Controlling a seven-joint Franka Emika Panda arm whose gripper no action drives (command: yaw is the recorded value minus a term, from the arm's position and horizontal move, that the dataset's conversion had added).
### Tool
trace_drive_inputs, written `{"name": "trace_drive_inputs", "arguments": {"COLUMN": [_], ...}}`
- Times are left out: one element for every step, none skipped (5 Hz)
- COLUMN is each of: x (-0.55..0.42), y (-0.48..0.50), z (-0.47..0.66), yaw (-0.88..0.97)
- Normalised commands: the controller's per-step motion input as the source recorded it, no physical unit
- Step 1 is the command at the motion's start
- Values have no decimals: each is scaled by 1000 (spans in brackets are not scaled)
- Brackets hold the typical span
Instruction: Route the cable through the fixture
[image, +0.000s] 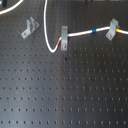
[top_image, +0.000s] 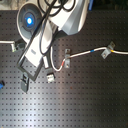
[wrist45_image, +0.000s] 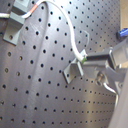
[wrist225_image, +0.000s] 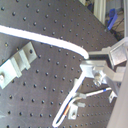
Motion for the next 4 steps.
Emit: {"name": "trace_drive_inputs", "arguments": {"x": [-249,-512,-536,-69], "y": [-19,-77,-21,-98], "z": [5,104,109,34], "yaw": [0,66,226,0]}}
